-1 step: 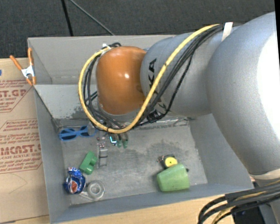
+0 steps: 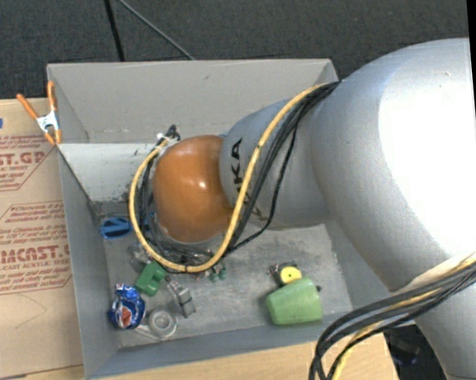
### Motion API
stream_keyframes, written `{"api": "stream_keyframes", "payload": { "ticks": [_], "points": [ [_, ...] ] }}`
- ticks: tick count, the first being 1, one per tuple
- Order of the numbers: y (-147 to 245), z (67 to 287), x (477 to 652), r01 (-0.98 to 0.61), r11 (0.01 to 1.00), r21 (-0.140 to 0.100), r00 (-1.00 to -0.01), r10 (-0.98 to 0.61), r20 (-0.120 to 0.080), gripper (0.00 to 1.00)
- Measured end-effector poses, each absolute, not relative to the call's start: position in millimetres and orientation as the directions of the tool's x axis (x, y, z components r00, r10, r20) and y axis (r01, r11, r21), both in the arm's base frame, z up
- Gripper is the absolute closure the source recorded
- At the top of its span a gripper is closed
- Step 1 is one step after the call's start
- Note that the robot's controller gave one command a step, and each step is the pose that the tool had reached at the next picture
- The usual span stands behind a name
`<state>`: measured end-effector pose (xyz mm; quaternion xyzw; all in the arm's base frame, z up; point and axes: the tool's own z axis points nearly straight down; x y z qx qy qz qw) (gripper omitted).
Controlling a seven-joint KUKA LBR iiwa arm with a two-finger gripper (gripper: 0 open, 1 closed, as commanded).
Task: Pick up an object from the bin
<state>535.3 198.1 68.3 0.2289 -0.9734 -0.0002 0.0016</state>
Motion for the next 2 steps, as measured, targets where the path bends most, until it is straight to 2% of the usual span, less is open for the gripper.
{"api": "stream_keyframes", "payload": {
  "ticks": [1,2],
  "points": [
    [198.9,72.0,538.1,-0.444,0.896,0.001,-0.896,-0.443,-0.006,1.0],
    [197.6,187.8,522.9,-0.484,0.875,-0.001,-0.875,-0.484,-0.009,1.0]
  ]
}}
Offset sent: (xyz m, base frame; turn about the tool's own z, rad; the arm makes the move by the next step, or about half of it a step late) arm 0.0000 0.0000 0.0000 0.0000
